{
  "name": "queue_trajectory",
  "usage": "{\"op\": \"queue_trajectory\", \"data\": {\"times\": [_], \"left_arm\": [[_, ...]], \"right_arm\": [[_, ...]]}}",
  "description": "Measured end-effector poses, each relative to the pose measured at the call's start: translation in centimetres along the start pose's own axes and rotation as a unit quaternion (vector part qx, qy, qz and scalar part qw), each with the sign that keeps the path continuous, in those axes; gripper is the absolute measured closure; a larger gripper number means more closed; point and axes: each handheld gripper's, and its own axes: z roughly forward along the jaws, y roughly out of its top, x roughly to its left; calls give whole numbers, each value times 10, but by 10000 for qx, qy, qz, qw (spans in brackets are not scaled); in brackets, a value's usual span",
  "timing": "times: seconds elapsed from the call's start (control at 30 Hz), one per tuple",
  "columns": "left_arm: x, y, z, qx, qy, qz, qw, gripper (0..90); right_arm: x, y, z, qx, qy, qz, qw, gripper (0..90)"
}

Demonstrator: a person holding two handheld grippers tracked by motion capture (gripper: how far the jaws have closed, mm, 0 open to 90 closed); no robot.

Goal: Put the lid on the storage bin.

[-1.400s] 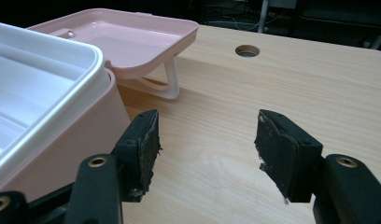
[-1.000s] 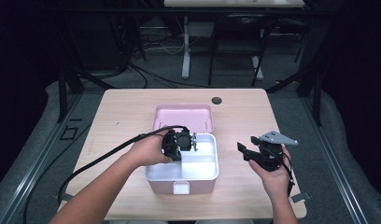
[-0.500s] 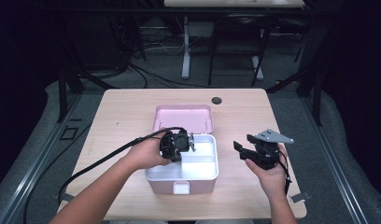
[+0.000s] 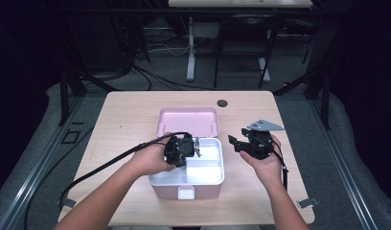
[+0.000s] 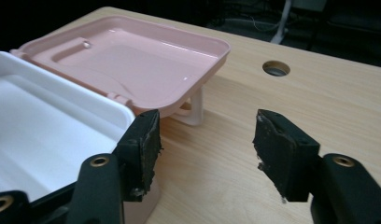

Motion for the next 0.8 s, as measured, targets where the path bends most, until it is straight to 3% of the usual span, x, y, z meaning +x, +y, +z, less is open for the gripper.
{"op": "queue_trajectory", "data": {"times": [0.2, 0.27, 0.47, 0.67, 0.73, 0.8], "left_arm": [[0, 0, 0, 11, -22, -15, 10000, 854], [0, 0, 0, 8, -29, -17, 10000, 854], [1, 0, 0, 15, -26, -8, 10000, 855], [0, 0, 0, 8, -18, -8, 10000, 854], [0, 0, 0, 8, -19, -11, 10000, 854], [0, 0, 0, 3, -23, -14, 10000, 854]], "right_arm": [[-3, 14, 13, 248, -110, 31, 9996, 436], [-4, 18, 17, 245, 8, 98, 9997, 442], [-3, 33, 31, 349, -82, 66, 9993, 482], [1, 44, 42, 326, 6, 17, 9995, 501], [3, 48, 47, 374, -135, -25, 9992, 502], [3, 50, 53, 345, -40, -10, 9994, 502]]}}
